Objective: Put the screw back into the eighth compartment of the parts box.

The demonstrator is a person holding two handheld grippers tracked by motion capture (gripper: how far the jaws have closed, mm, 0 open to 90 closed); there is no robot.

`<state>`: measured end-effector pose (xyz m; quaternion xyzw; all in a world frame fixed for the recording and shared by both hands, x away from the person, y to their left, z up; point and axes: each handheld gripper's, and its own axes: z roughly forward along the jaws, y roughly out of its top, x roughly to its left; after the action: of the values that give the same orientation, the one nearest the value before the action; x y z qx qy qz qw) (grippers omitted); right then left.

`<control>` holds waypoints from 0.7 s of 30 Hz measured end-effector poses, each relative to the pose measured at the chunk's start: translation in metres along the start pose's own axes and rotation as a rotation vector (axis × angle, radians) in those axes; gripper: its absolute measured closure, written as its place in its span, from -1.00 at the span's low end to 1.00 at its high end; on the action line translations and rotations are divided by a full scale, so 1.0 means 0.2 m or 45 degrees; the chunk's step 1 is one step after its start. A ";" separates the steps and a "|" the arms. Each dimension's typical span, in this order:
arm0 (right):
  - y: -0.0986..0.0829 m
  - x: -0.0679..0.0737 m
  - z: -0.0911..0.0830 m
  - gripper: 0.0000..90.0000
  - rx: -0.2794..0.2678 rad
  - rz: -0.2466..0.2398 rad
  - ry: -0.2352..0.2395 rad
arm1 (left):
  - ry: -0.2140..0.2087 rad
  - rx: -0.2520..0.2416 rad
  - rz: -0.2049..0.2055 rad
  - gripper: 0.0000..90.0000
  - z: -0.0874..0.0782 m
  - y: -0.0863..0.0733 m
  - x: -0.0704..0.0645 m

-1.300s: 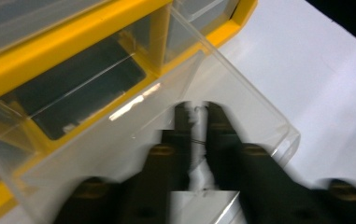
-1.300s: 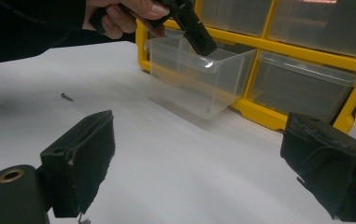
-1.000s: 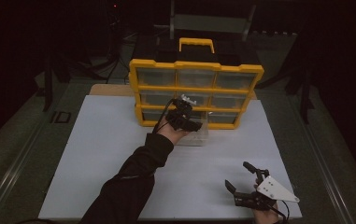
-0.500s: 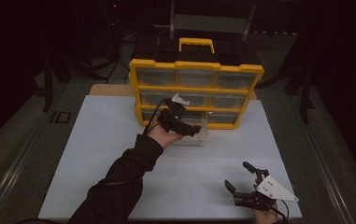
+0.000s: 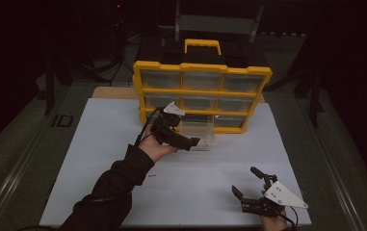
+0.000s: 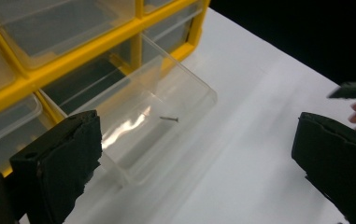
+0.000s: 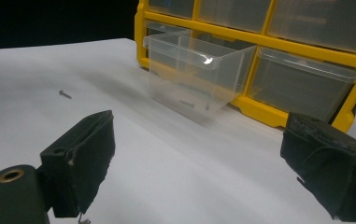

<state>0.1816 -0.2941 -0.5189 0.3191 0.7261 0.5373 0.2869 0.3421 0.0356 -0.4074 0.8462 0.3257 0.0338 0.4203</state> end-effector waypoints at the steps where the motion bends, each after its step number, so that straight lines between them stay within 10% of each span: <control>1: 0.00 0.00 0.00 -0.77 0.001 0.004 0.001 | -0.001 -0.005 0.000 -0.98 -0.01 -0.01 0.00; 21: 0.00 0.00 0.00 -0.77 0.003 0.002 0.000 | -0.039 -0.072 0.043 -0.98 -0.15 -0.22 0.00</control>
<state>0.1819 -0.2937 -0.5192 0.3200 0.7265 0.5367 0.2861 0.3093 0.0761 -0.4198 0.8398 0.3039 0.0372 0.4483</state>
